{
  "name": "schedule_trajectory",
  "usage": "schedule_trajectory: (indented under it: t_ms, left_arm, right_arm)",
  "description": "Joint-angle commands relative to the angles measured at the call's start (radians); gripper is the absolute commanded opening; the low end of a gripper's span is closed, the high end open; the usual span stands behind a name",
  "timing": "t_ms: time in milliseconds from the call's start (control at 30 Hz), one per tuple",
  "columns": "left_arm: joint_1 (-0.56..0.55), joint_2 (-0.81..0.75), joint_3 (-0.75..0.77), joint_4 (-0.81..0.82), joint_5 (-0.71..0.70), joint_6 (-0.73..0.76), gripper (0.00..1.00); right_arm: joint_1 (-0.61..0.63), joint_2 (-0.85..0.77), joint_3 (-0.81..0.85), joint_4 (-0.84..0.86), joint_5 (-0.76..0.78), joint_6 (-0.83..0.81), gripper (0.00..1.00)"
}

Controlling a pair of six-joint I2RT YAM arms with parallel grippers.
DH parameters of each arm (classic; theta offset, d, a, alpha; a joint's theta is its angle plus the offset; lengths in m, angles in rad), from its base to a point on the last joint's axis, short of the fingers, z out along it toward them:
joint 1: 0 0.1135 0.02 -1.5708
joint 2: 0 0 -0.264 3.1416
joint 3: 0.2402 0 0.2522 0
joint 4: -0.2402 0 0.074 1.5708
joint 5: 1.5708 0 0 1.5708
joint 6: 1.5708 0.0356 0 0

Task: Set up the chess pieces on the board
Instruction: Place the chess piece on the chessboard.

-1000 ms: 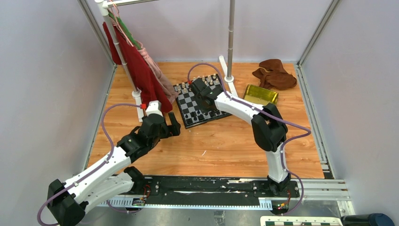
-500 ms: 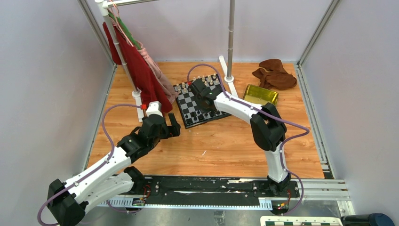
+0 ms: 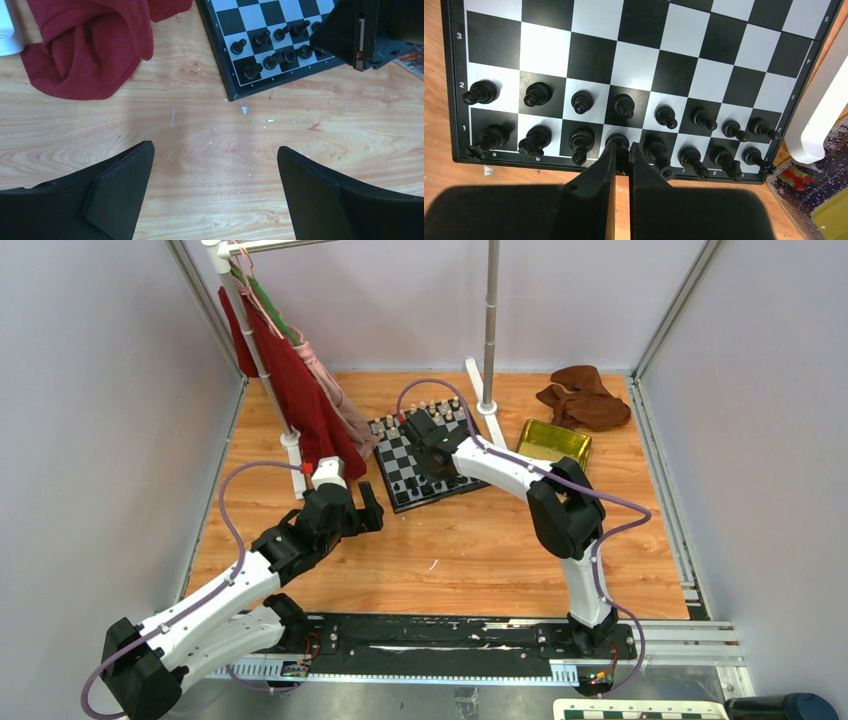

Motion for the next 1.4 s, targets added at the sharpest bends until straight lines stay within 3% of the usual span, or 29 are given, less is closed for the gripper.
schedule_trajectory:
  t_ms: [0,300,967,1367]
  left_arm:
    - [0.005,0.004,-0.015,0.022,-0.017,0.013,1.0]
    - [0.005,0.01,-0.019,0.03,-0.011,0.014,1.0]
    - [0.005,0.022,-0.01,0.03,-0.011,0.017,1.0]
    - [0.005,0.022,0.026,0.015,-0.028,0.014,1.0]
  right_arm:
    - [0.012,0.02,-0.003,-0.007,0.012,-0.016,0.0]
    - [0.009,0.018,-0.009,-0.007,0.018,-0.018,0.01]
    - [0.004,0.004,-0.004,-0.006,-0.006,-0.041,0.34]
    - [0.003,-0.089,0.037,-0.019,-0.021,-0.073,0.39]
